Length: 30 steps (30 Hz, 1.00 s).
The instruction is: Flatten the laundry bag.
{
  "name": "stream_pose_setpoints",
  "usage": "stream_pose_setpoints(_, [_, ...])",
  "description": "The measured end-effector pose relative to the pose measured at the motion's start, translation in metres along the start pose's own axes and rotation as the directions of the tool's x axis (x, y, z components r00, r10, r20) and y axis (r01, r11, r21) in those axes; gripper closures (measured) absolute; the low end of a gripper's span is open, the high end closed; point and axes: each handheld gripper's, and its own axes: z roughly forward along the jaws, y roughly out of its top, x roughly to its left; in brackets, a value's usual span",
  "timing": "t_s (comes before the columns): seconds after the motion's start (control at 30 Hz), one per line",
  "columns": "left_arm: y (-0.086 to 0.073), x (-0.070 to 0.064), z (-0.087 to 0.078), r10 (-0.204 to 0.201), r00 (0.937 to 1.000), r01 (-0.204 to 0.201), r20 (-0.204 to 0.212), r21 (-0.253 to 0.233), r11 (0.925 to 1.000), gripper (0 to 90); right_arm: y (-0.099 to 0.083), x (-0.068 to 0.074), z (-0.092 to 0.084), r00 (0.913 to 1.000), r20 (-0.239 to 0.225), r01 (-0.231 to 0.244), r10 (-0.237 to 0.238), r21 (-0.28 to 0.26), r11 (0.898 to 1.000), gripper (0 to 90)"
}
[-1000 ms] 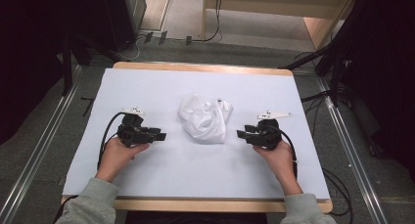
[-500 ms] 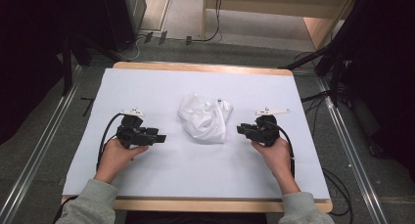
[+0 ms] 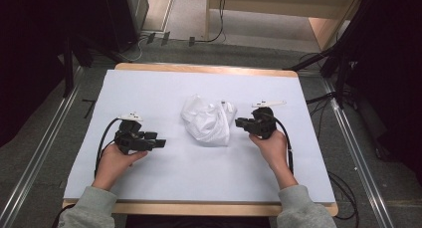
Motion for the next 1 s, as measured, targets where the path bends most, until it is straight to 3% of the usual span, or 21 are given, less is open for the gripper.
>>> stream_pose_setpoints(0.03, [-0.002, -0.001, -0.001, 0.0, 1.0, 0.0, -0.002, -0.002, 1.0, 43.2, 0.004, 0.001, 0.003, 1.0, -0.002, 0.009, -0.009, -0.007, 1.0, 76.2])
stream_pose_setpoints(0.33, [0.002, -0.003, -0.001, -0.003, 1.0, 0.003, -0.006, -0.005, 1.0, 43.7, 0.018, 0.005, 0.022, 0.9993, -0.01, 0.037, -0.037, 0.002, 0.999, 67.7])
stream_pose_setpoints(0.4, [0.008, -0.004, 0.002, -0.011, 0.9998, 0.011, 0.018, -0.011, 0.9999, 43.9, 0.021, 0.005, 0.027, 0.9992, -0.008, 0.04, -0.04, 0.017, 0.999, 66.5])
stream_pose_setpoints(0.5, [0.024, -0.011, 0.009, 0.031, 0.9994, -0.031, 0.018, -0.012, 0.9995, 44.3, 0.026, 0.004, 0.034, 0.999, -0.017, 0.043, -0.042, 0.023, 0.999, 64.2])
stream_pose_setpoints(0.73, [0.055, -0.018, 0.032, 0.077, 0.9957, -0.077, 0.051, -0.01, 0.997, 43.7, 0.033, 0.004, 0.047, 0.999, -0.007, 0.044, -0.044, 0.019, 0.999, 56.6])
stream_pose_setpoints(0.9, [0.067, -0.019, 0.047, 0.091, 0.9935, -0.091, 0.068, -0.012, 0.9958, 42.5, 0.033, 0.001, 0.057, 0.9995, -0.004, 0.032, -0.032, 0.037, 0.999, 57.5])
stream_pose_setpoints(1.0, [0.073, -0.019, 0.057, 0.108, 0.9926, -0.108, 0.056, -0.002, 0.9942, 42.2, 0.03, 0.0, 0.064, 0.9997, -0.012, 0.023, -0.022, 0.07, 0.997, 75.9])
